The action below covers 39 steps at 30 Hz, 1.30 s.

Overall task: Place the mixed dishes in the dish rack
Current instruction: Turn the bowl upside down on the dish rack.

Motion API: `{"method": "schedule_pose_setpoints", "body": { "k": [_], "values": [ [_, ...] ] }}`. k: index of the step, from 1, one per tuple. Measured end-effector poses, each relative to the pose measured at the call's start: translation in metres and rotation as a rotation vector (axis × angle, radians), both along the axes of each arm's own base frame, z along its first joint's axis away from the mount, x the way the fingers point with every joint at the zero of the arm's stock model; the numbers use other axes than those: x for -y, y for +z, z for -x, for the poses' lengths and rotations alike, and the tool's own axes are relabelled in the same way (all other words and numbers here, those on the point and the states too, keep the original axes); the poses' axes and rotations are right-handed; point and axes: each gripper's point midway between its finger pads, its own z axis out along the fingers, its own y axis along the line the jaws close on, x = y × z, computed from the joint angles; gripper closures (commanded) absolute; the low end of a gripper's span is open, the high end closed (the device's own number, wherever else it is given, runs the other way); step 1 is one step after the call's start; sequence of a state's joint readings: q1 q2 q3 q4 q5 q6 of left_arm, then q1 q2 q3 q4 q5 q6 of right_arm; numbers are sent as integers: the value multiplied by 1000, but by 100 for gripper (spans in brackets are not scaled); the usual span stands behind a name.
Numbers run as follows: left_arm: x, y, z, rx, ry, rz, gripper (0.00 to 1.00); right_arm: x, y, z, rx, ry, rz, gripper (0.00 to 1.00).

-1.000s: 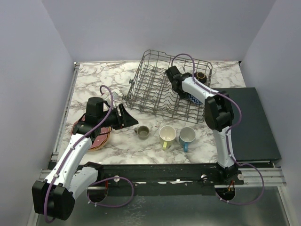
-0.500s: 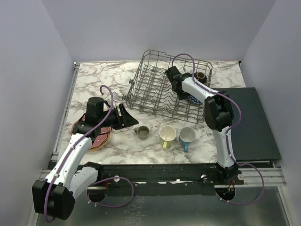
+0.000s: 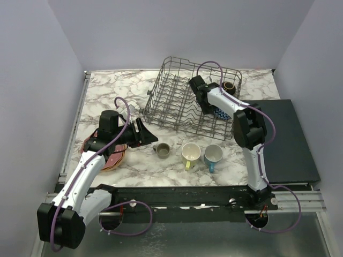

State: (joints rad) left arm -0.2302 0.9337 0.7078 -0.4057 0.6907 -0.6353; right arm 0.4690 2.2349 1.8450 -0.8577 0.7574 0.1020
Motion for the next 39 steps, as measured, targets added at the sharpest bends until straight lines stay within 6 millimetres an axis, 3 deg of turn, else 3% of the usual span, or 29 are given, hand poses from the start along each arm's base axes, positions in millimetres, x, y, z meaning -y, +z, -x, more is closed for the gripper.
{"method": "schedule_pose_setpoints", "body": {
  "k": [5, 14, 25, 34, 39],
  "values": [
    [0, -1, 0, -5, 0, -1, 39, -3, 6, 6, -2, -3, -46, 7],
    [0, -3, 0, -15, 2, -1, 38, -13, 42, 14, 63, 2, -170, 6],
    [0, -4, 0, -18, 3, 0, 34, -19, 53, 24, 66, 15, -247, 6],
    [0, -3, 0, -15, 3, 0, 32, -32, 87, 36, 116, 50, -388, 11],
    [0, -2, 1, -22, -1, -8, 31, -43, 96, 46, 113, 86, -476, 15]
  ]
}}
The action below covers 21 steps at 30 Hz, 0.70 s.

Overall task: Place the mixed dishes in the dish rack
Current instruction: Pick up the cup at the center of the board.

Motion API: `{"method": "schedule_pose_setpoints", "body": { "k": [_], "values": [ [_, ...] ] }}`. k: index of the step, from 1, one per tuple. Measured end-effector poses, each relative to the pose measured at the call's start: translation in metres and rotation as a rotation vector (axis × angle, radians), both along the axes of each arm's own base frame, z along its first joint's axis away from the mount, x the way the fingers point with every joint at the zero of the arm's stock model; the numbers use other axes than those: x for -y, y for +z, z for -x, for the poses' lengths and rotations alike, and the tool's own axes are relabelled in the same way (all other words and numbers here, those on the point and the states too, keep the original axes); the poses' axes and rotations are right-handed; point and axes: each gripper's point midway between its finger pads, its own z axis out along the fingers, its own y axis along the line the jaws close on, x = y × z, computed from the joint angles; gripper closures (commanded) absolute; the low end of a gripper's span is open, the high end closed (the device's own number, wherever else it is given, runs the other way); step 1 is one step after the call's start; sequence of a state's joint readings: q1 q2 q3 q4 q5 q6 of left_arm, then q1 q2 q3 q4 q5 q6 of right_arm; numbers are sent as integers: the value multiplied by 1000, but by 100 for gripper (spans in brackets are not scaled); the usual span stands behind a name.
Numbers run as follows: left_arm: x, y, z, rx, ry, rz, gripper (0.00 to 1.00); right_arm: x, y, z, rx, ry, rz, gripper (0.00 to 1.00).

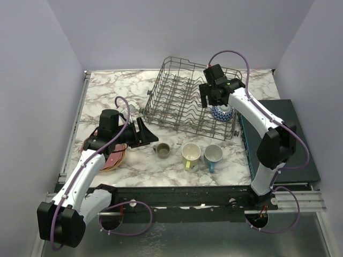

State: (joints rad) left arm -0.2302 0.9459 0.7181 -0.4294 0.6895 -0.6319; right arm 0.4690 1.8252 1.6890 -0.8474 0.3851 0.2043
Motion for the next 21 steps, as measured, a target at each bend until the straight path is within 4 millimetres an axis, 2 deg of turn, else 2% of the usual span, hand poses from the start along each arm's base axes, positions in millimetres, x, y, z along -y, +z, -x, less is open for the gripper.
{"method": "schedule_pose_setpoints", "body": {
  "k": [8, 14, 21],
  "values": [
    [0, 19, -4, 49, -16, -14, 27, -29, 15, 18, 6, 110, -183, 27],
    [-1, 30, -6, 81, -20, -20, 24, -52, 29, 36, 16, 200, -293, 32],
    [-5, 39, -10, 109, -5, -50, 15, -95, 36, 57, 0, 337, -375, 33]
  ]
}}
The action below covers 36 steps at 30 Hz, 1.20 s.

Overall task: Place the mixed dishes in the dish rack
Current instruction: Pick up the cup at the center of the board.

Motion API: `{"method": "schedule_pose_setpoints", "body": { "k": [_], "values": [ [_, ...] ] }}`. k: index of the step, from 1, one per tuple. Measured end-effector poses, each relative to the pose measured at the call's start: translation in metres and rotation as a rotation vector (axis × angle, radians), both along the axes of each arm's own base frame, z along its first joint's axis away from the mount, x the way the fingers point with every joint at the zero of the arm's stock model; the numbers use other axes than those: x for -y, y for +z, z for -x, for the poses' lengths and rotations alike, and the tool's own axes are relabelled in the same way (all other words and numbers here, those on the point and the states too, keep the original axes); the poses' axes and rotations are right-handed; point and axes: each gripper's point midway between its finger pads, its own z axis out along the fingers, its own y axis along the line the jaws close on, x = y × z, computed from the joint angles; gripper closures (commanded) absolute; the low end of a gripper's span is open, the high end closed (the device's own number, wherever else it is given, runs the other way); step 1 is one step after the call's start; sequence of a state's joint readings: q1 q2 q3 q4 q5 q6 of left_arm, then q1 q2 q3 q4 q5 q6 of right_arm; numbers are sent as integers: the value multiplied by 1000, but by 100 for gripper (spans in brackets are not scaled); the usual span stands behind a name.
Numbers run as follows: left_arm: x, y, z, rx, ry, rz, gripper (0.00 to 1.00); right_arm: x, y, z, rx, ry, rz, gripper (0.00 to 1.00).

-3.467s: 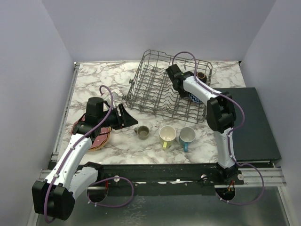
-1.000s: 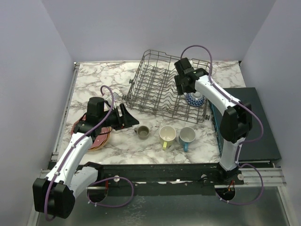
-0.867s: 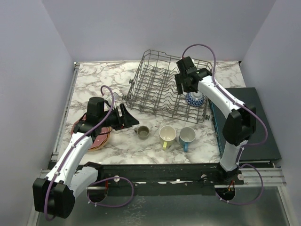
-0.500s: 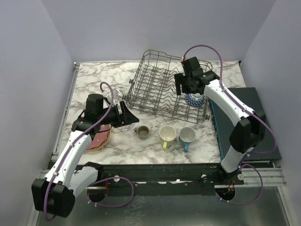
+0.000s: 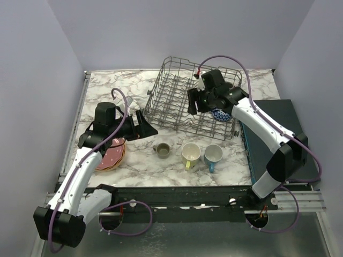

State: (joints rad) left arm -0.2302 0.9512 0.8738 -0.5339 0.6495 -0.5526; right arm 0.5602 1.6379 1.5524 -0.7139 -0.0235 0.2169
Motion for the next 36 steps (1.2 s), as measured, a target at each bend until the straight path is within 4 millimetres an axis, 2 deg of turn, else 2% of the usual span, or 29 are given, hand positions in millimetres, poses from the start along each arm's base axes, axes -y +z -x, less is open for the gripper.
{"method": "schedule_pose_setpoints", "body": {
  "k": [5, 13, 24, 36],
  "values": [
    [-7, 9, -5, 34, 35, -44, 1, -31, 4, 19, -12, 104, -52, 37],
    [-26, 20, -11, 75, 133, -129, 1, -68, 2, 44, -25, 222, -82, 42],
    [-45, 8, -12, 44, 235, -208, 1, -109, -47, 75, -125, 333, -17, 46],
    [-48, -9, -4, -14, 237, -228, 1, -128, -95, 97, -202, 387, 61, 51]
  ]
}}
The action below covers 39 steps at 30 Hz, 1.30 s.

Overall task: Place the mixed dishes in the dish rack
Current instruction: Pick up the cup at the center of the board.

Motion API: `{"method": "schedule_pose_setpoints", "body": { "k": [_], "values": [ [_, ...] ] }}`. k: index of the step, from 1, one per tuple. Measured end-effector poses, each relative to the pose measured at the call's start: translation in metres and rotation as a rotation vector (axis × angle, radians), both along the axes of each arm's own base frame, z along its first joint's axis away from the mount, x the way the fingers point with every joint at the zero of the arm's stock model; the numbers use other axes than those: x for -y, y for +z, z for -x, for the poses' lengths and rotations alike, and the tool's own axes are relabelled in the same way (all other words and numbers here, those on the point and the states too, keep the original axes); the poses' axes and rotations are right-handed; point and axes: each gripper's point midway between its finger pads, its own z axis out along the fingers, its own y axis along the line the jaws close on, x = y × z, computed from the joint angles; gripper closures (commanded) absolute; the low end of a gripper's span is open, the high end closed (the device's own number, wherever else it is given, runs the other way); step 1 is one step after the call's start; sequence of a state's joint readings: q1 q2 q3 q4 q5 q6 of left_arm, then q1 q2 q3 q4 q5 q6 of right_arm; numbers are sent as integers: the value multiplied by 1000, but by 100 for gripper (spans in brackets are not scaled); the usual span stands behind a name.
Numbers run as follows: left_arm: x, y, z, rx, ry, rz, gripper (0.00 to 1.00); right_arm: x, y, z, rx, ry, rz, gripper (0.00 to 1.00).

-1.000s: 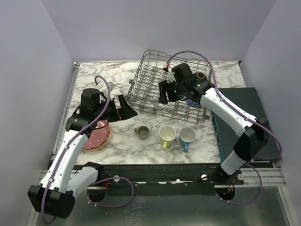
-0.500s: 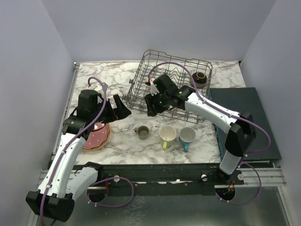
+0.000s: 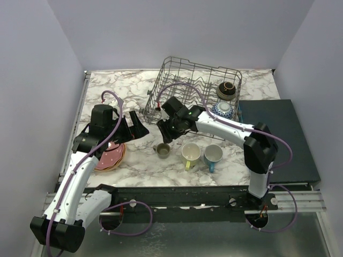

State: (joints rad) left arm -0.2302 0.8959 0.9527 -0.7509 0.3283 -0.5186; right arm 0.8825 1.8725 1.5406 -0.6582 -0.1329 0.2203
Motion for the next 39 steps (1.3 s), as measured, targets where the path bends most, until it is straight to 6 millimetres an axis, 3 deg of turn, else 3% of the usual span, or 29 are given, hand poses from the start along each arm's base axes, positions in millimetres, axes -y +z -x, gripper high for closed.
{"method": "schedule_pose_setpoints", "body": {
  "k": [11, 21, 31, 36, 39],
  "values": [
    [0, 0, 0, -1, 0, 1, 1, -3, -39, 8, -20, 5, 100, 54],
    [0, 2, 1, 4, 2, 6, 1, -2, -58, 12, -25, 6, 160, 61],
    [1, 3, 2, 3, 5, 12, 1, -3, -62, 9, -3, -8, 191, 81],
    [1, 2, 2, 1, 7, 14, 1, -2, -63, 9, 2, -15, 197, 99],
    [1, 2, 2, 1, 6, 14, 1, -2, -63, 8, 2, -20, 196, 100]
  ]
}}
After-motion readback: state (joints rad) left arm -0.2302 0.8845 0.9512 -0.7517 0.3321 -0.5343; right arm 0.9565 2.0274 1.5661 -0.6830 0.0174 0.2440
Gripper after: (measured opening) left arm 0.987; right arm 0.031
